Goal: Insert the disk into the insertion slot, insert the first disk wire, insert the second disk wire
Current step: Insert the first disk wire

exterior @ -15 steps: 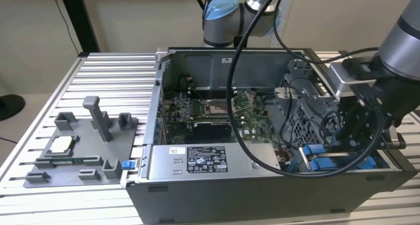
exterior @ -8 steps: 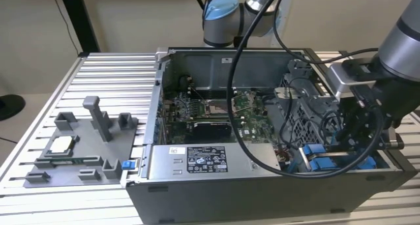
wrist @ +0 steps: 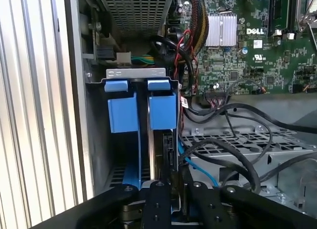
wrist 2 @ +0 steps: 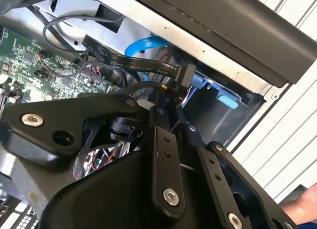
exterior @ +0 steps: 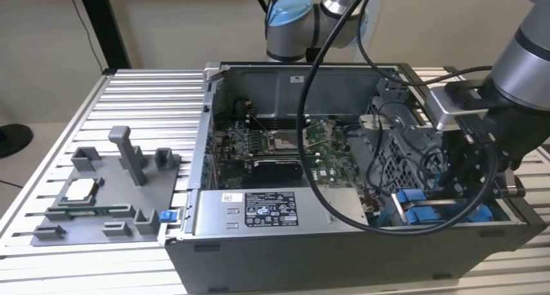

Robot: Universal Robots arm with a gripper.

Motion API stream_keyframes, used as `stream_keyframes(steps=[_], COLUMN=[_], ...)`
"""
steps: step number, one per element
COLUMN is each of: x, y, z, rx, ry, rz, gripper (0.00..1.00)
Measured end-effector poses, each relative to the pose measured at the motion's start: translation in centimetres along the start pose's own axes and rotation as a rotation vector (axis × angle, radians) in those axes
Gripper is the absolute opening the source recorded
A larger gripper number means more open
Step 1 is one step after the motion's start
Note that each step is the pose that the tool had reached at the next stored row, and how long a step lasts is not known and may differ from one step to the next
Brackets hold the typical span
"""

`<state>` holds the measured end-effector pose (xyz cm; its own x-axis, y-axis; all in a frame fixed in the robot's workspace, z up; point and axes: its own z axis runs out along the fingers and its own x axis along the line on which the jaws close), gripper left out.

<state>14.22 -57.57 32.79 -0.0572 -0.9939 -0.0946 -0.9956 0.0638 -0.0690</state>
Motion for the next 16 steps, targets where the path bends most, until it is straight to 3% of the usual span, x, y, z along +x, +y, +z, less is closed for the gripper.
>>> stream_keyframes(steps=[6,13,16], x=[-0.03,-0.07,0.16], y=[-0.01,-0.14,-0.17], z=[-0.21,-1.94,-2.16], rx=[-0.0012,-0.0029,-0.0062], ry=[-0.0195,-0.0378,-0.0412], rz=[0.002,0.004,0.005], gripper=[0.0,0.0,0.0])
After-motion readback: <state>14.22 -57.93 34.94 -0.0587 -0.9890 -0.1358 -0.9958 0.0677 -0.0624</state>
